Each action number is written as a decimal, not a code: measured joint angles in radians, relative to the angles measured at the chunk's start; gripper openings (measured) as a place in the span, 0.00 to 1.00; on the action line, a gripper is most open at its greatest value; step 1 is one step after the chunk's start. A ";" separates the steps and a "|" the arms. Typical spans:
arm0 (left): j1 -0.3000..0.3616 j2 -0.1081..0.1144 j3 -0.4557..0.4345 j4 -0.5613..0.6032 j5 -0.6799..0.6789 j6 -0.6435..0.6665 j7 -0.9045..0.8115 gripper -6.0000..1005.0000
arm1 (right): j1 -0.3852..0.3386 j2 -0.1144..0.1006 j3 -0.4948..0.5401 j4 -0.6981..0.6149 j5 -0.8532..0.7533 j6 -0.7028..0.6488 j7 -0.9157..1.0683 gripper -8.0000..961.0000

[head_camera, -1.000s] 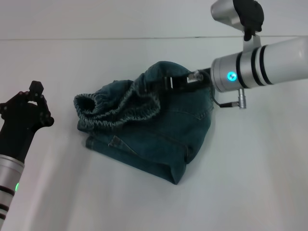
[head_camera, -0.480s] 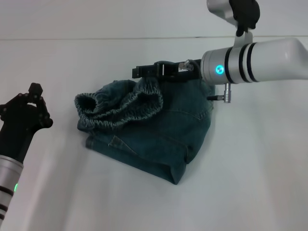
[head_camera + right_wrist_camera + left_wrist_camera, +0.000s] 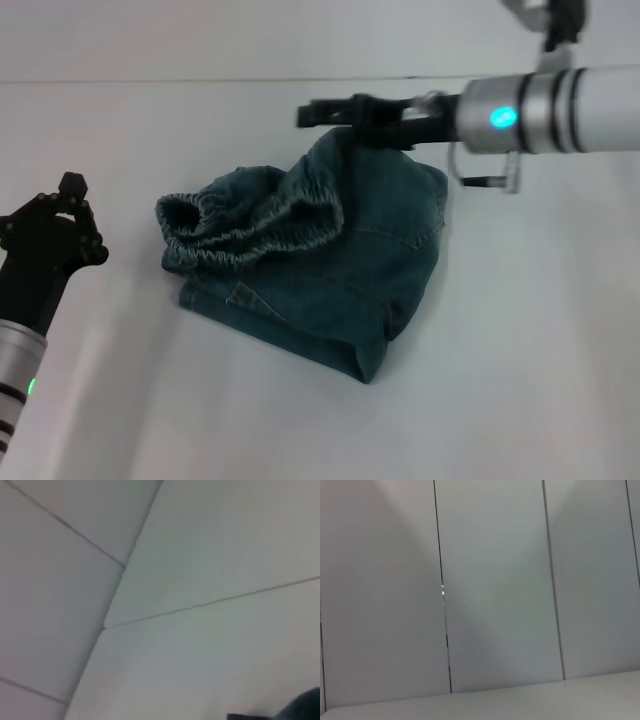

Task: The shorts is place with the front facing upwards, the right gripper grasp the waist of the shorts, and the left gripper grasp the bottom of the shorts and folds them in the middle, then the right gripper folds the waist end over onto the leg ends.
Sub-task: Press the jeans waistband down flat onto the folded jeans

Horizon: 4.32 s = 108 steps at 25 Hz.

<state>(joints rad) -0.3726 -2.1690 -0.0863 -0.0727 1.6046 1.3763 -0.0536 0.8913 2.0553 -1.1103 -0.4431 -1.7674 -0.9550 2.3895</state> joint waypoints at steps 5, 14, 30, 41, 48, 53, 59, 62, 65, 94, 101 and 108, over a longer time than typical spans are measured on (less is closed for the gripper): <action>-0.003 0.000 0.000 0.001 0.000 -0.020 0.000 0.02 | -0.096 -0.048 0.079 -0.082 0.000 -0.138 0.139 0.97; -0.005 0.000 0.000 0.001 0.000 -0.026 0.000 0.02 | -0.129 -0.055 0.127 -0.064 0.001 -0.253 0.188 0.96; -0.011 0.000 0.000 -0.001 0.000 -0.026 0.000 0.02 | -0.064 -0.022 0.066 0.059 -0.010 -0.234 0.214 0.97; -0.019 0.000 0.008 0.000 0.000 -0.025 0.000 0.02 | -0.067 -0.013 -0.006 0.060 -0.028 -0.184 0.270 0.97; -0.018 0.000 0.010 0.001 0.000 -0.026 0.000 0.02 | -0.043 0.024 0.000 0.054 -0.028 -0.110 0.269 0.97; -0.013 0.000 0.003 0.002 -0.005 -0.023 0.000 0.02 | -0.003 0.039 0.007 0.089 -0.002 -0.058 0.265 0.97; -0.011 0.002 0.001 0.011 -0.009 -0.020 0.000 0.02 | 0.015 0.037 0.007 0.091 0.064 -0.008 0.261 0.97; -0.010 0.002 -0.001 0.014 -0.009 -0.023 0.000 0.02 | 0.023 0.033 0.010 0.086 0.077 0.003 0.261 0.97; -0.009 0.002 -0.007 0.015 -0.010 -0.024 0.000 0.02 | 0.029 0.033 0.018 0.091 0.081 0.021 0.261 0.97; 0.005 0.001 -0.013 0.038 -0.011 -0.028 0.000 0.04 | 0.118 0.034 0.026 0.160 0.145 0.090 0.246 0.96; 0.005 0.002 -0.012 0.051 -0.008 -0.028 0.000 0.04 | 0.158 0.025 0.026 0.152 0.146 0.152 0.245 0.93; 0.016 0.001 0.126 0.099 -0.002 0.112 -0.005 0.05 | 0.043 0.002 0.026 0.008 0.139 0.080 0.080 0.92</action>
<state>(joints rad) -0.3568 -2.1682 0.0397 0.0268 1.6027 1.4881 -0.0591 0.9339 2.0575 -1.0846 -0.4353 -1.6282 -0.8749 2.4690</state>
